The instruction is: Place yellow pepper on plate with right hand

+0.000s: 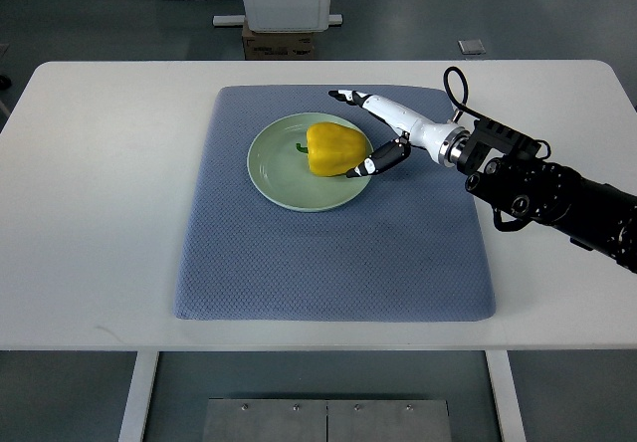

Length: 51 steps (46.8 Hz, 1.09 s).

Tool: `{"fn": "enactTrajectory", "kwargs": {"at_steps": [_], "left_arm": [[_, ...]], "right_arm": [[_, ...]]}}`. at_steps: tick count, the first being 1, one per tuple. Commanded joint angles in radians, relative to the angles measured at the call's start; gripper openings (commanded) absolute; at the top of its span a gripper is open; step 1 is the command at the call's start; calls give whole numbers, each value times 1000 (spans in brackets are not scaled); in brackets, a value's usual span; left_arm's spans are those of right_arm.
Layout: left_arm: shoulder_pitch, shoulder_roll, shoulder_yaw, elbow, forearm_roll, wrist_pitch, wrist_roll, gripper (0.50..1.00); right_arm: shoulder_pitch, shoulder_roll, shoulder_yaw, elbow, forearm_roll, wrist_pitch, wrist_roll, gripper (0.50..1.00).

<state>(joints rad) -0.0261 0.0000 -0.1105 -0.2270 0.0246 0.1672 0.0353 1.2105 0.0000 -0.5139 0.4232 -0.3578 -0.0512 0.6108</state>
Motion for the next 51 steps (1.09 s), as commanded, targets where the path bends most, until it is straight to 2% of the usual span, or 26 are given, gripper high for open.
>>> {"fn": "enactTrajectory", "kwargs": {"at_steps": [1, 8, 26, 38, 43, 51], "left_arm": [[0, 0, 0, 0, 0, 0, 0, 1000], [0, 0, 0, 0, 0, 0, 0, 1000], [0, 0, 0, 0, 0, 0, 0, 1000], [0, 0, 0, 0, 0, 0, 0, 1000], [0, 0, 0, 0, 0, 0, 0, 1000], [0, 0, 0, 0, 0, 0, 0, 1000]], "right_arm": [[-2, 0, 0, 0, 0, -1, 0, 975], [3, 0, 11, -4, 5, -6, 0, 977], [-23, 0, 239, -1, 31, -2, 0, 975], [-80, 0, 534, 8, 135, 14, 0, 972], [-106, 0, 627, 5, 171, 19, -42, 975], [-157, 0, 759, 2, 178, 14, -51, 981]]}}
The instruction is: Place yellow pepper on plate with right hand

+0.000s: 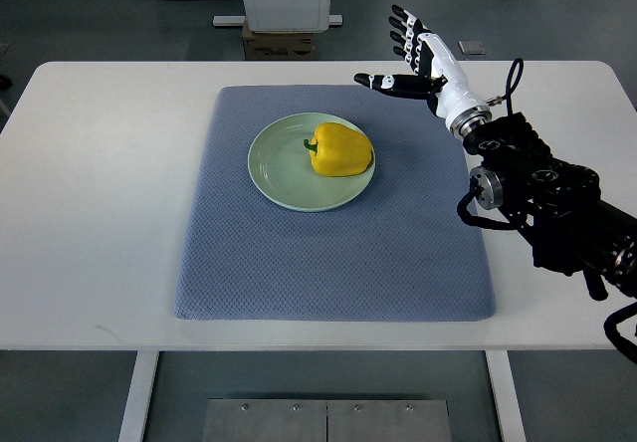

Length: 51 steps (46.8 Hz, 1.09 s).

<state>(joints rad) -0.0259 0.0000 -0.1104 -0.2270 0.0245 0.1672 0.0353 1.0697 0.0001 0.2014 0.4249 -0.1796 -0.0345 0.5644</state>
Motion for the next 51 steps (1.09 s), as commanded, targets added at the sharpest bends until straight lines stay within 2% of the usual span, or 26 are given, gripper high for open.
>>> {"fn": "enactTrajectory", "kwargs": {"at_steps": [1, 8, 18, 37, 51], "left_arm": [[0, 0, 0, 0, 0, 0, 0, 1000], [0, 0, 0, 0, 0, 0, 0, 1000], [0, 0, 0, 0, 0, 0, 0, 1000], [0, 0, 0, 0, 0, 0, 0, 1000], [0, 0, 0, 0, 0, 0, 0, 1000]], "right_arm": [[-20, 0, 56, -2, 2, -5, -9, 983], [-59, 0, 206, -3, 46, -13, -60, 998], [-102, -23, 340, -5, 86, -15, -55, 1000], [-148, -58, 342, -5, 86, -13, -61, 1000], [-197, -58, 355, -3, 86, -13, -32, 1000]]}}
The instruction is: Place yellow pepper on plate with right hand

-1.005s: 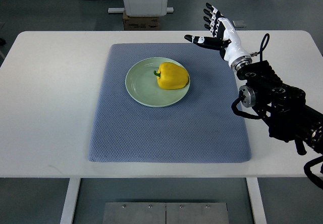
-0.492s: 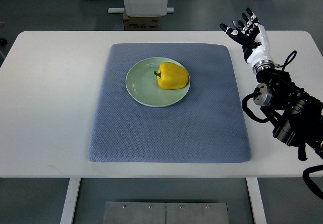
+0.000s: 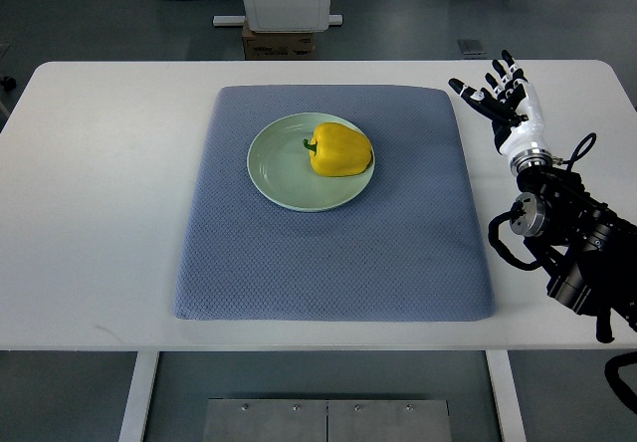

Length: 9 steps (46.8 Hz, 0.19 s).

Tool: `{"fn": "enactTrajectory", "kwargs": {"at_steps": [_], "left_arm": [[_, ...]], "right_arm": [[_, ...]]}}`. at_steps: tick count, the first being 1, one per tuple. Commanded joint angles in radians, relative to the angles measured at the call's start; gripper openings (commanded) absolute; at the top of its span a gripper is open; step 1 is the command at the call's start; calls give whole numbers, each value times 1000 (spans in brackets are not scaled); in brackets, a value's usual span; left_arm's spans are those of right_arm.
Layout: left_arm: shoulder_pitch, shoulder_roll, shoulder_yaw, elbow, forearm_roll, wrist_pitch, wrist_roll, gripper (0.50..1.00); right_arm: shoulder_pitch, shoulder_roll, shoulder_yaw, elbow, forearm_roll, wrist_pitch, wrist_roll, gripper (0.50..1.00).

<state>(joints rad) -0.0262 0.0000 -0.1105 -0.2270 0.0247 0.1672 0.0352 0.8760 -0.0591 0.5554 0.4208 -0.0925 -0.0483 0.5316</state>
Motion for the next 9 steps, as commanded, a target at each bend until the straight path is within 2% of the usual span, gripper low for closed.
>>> {"fn": "enactTrajectory", "kwargs": {"at_steps": [1, 9], "left_arm": [[0, 0, 0, 0, 0, 0, 0, 1000], [0, 0, 0, 0, 0, 0, 0, 1000]], "right_arm": [[-3, -1, 1, 1, -1, 1, 1, 1000], [-3, -2, 3, 1, 0, 1, 1, 1000]]}}
